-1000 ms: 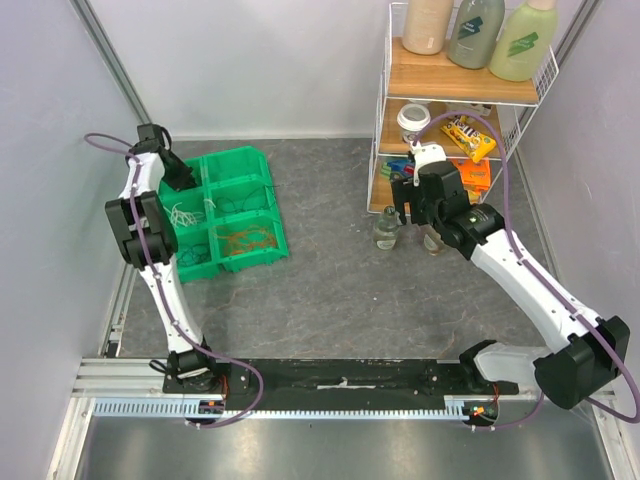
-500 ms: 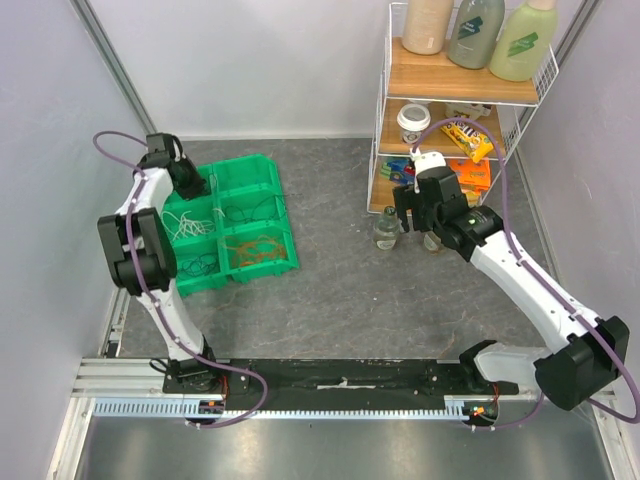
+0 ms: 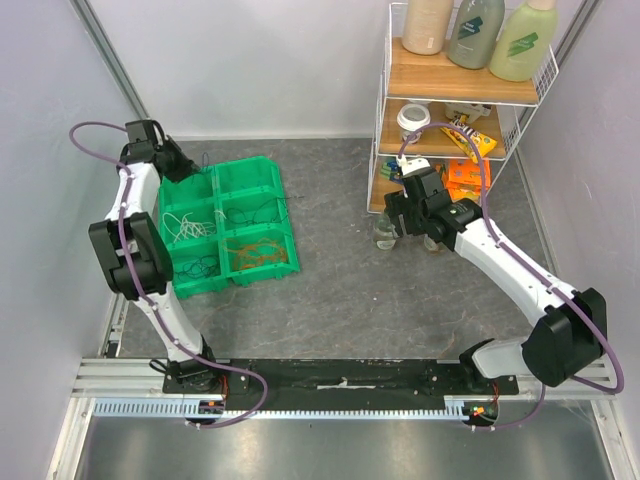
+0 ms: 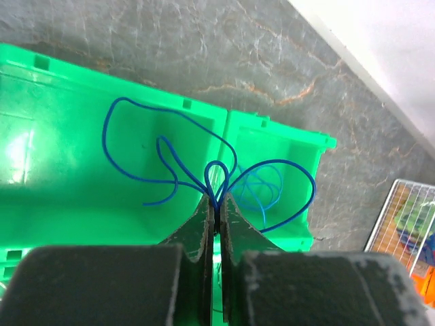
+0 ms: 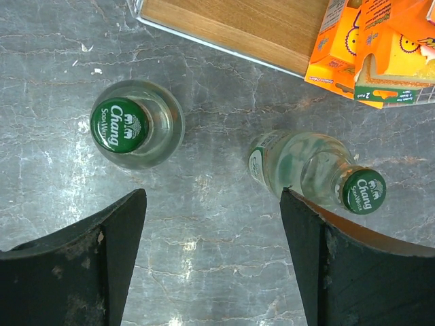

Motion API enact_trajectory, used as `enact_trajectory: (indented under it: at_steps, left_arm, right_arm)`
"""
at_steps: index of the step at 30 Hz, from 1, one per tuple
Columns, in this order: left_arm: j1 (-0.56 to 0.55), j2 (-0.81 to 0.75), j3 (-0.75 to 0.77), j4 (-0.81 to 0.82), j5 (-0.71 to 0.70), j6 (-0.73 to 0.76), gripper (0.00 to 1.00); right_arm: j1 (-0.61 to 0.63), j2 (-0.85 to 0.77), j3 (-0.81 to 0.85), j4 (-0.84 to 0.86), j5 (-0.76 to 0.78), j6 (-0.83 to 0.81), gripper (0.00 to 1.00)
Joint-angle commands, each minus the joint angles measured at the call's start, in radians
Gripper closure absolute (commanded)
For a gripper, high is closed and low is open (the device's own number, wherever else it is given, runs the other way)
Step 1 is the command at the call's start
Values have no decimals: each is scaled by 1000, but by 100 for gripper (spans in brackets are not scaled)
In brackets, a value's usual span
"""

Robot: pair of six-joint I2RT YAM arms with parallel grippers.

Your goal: Untangle the cables

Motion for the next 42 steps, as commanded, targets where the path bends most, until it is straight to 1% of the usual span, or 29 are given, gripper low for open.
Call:
enact_trajectory:
  at_steps: [1, 4, 7, 12, 14, 18, 20, 22, 28, 32, 36, 39, 40, 42]
  left_arm:
    - [12, 50, 87, -22, 25, -72, 98]
    - [10, 80, 148, -103, -15, -69, 98]
    - [12, 94, 170, -120, -18, -72, 98]
    - [-8, 42, 121, -65, 28, -61, 98]
    - [-20, 16, 92, -40, 25, -61, 98]
    - [-31, 8, 75, -49, -3, -101, 98]
    - [-43, 1, 63, -16, 23, -111, 98]
    - [-78, 8, 69, 9, 65, -97, 98]
    - [-161, 131, 179, -60, 65, -121, 98]
    - [-206, 228, 267, -121, 60, -91, 98]
    - [-234, 314, 394, -198, 56, -69, 98]
    - [-234, 349, 431, -250, 51, -60, 98]
    - [-278, 354, 436, -266, 50, -51, 98]
    - [-304, 352, 433, -299, 1, -31, 98]
  right_arm:
    - [-2, -10, 41, 4, 2, -1, 13]
    - [-4, -1, 47, 4, 3, -7, 13]
    - [-4, 10, 61, 4, 5, -13, 13]
    - [-4, 1, 55, -1, 16, -24, 13]
    - [-2, 1, 49, -1, 14, -25, 13]
    - [-4, 1, 47, 1, 14, -28, 12]
    - [-4, -5, 42, 4, 13, -30, 12]
    - [-5, -11, 32, 4, 14, -24, 12]
    - [-10, -31, 12, 5, 16, -31, 12]
    - [-14, -51, -2, 4, 25, -28, 12]
    - [-18, -68, -17, 4, 25, -21, 12]
    - [-24, -70, -21, 2, 25, -18, 12]
    - [-22, -68, -21, 2, 25, -18, 12]
    - [-25, -67, -24, 2, 23, -18, 12]
